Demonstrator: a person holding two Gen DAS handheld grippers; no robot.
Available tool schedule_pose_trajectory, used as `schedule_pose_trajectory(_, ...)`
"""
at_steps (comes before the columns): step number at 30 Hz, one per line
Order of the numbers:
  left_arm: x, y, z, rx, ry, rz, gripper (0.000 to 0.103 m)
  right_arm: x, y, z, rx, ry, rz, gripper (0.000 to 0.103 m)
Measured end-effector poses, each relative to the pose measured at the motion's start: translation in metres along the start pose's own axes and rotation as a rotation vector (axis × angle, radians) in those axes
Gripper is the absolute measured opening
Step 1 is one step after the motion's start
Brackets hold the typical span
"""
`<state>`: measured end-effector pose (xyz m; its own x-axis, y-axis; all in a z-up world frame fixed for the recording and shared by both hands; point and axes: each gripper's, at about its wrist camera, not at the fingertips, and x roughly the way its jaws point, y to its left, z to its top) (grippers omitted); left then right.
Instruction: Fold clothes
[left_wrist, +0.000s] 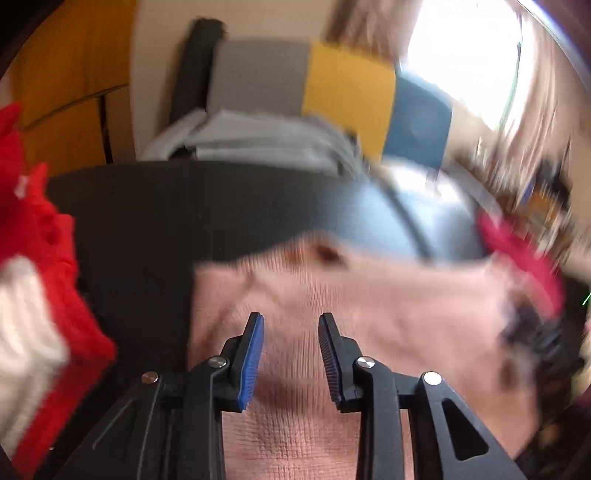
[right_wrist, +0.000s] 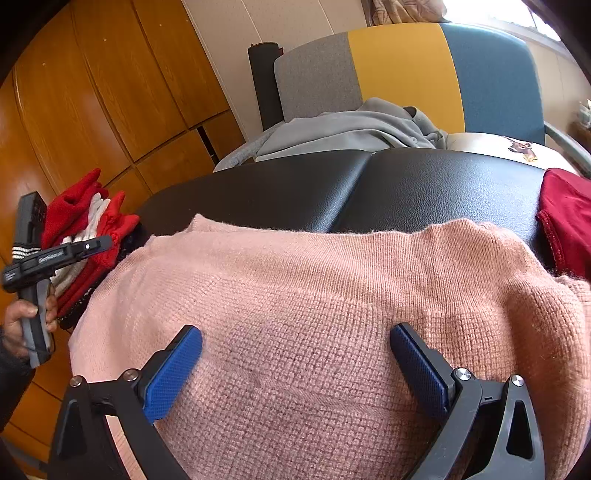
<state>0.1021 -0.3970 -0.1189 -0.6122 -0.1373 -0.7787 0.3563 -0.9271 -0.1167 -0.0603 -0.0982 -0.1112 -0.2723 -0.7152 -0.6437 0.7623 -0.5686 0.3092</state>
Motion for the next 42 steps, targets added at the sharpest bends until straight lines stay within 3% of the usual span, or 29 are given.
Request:
schedule_pose_trajectory(2,0.01,0.015,-0.021,-0.075,-0.032,-0.037,0.032,-0.001,-0.001,0.0,0.005,-0.001,0.004,0.103)
schedule_pose_trajectory(5,-0.002,0.031,-0.032,-0.167,-0.007,-0.084,0.03,-0.005,0.001,-0.005,0.019,-0.002,0.016,0.103)
schedule_pose_trajectory(8,-0.006,0.021,-0.036,-0.094,0.008,-0.036,0.031,-0.01,0.006,-0.011,0.013,-0.003,0.024,0.103)
schedule_pose_trajectory(11,-0.02,0.007,-0.019,-0.107,0.044,0.044,0.027,-0.014,0.013,-0.013,0.005,0.007,0.008,0.103)
schedule_pose_trajectory(13,-0.042,-0.013,-0.014,-0.083,-0.02,-0.005,0.029,-0.025,0.015,-0.012,0.018,0.029,0.028,0.103)
schedule_pose_trajectory(17,-0.05,-0.087,-0.005,0.075,-0.053,-0.143,0.03,-0.091,-0.008,-0.025,0.054,0.02,0.24,0.103)
schedule_pose_trajectory(23,-0.026,-0.204,0.001,0.262,-0.009,-0.379,0.03,-0.179,-0.082,-0.077,0.186,0.055,0.264,0.103)
schedule_pose_trajectory(25,-0.017,-0.226,0.002,0.307,0.012,-0.429,0.03,-0.19,-0.094,-0.092,0.193,0.084,0.281,0.103)
schedule_pose_trajectory(29,0.001,-0.252,0.006,0.381,0.061,-0.443,0.03,-0.184,-0.101,-0.103,0.187,0.114,0.32,0.103)
schedule_pose_trajectory(33,0.001,-0.265,0.007,0.442,0.074,-0.471,0.035,-0.167,-0.103,-0.095,0.177,0.125,0.438,0.103)
schedule_pose_trajectory(37,-0.003,-0.277,0.0,0.523,0.081,-0.487,0.039,-0.143,-0.102,-0.081,0.162,0.219,0.587,0.103)
schedule_pose_trajectory(40,0.011,-0.288,-0.003,0.576,0.109,-0.476,0.039,-0.135,-0.095,-0.079,0.117,0.375,0.693,0.103)
schedule_pose_trajectory(42,0.018,-0.296,-0.004,0.598,0.112,-0.483,0.039,-0.131,-0.092,-0.083,0.077,0.493,0.719,0.103)
